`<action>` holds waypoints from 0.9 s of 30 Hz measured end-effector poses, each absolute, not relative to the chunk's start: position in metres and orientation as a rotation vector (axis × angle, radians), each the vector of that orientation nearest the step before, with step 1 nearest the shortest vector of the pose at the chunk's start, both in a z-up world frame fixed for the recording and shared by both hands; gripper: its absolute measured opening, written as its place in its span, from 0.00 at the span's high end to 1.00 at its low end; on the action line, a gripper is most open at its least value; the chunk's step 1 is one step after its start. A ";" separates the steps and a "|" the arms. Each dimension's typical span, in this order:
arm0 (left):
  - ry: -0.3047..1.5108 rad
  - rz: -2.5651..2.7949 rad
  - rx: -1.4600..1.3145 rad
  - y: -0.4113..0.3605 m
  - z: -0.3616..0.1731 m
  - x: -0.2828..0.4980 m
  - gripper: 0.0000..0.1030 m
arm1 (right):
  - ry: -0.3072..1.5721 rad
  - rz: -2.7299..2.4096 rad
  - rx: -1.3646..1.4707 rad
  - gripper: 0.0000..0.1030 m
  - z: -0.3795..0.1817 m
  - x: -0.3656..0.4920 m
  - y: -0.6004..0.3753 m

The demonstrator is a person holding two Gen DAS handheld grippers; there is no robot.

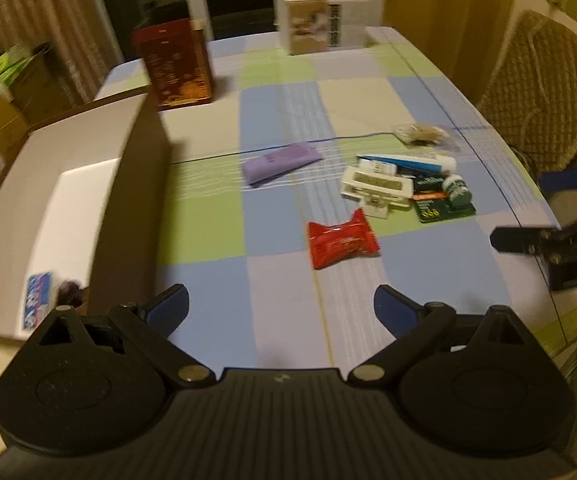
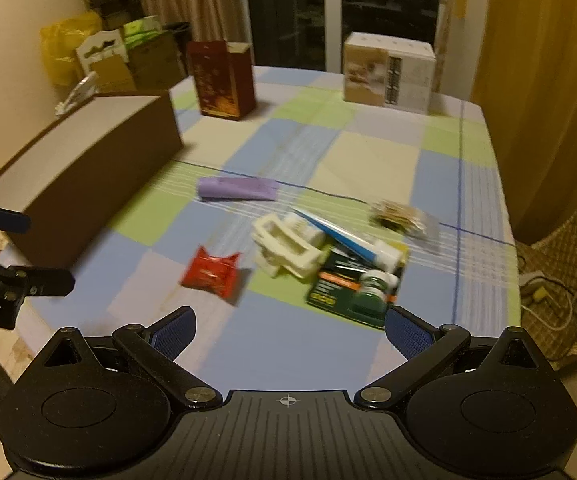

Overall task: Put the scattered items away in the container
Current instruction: 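Grasp the red candy packet with left tool while right tool grasps the green ointment card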

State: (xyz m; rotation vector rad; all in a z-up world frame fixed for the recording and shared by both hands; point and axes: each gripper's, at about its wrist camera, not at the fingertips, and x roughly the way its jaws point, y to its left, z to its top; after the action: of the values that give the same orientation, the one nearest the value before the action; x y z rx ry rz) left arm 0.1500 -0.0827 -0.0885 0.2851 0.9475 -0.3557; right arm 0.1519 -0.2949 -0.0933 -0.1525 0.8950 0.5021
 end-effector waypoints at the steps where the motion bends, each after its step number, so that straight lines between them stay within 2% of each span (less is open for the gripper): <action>1: 0.942 -0.378 0.296 -0.086 -0.093 0.152 0.06 | 0.900 0.494 -0.152 0.00 -0.097 0.156 -0.298; 11: 0.890 -0.588 0.483 -0.127 -0.143 0.190 0.17 | 0.973 0.360 -0.034 0.00 -0.135 0.200 -0.335; 13: 0.883 -0.629 0.539 -0.137 -0.152 0.199 0.23 | 0.990 0.330 -0.007 0.00 -0.141 0.208 -0.341; 23: 0.858 -0.723 0.652 -0.159 -0.193 0.227 0.25 | 1.020 0.277 0.082 0.00 -0.158 0.233 -0.354; 24: 0.864 -0.729 0.648 -0.160 -0.196 0.229 0.29 | 1.021 0.278 0.083 0.00 -0.159 0.235 -0.354; 26: 0.890 -0.742 0.642 -0.162 -0.204 0.233 0.43 | 1.013 0.286 0.078 0.00 -0.161 0.238 -0.350; 27: 0.906 -0.746 0.637 -0.162 -0.207 0.235 0.58 | 1.008 0.293 0.074 0.00 -0.162 0.240 -0.348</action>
State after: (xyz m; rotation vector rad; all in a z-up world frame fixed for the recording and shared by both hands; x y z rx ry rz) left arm 0.2350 -0.1617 -0.2068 0.6371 0.9058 -0.7456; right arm 0.2397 -0.3477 -0.1617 0.0740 1.0079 0.2927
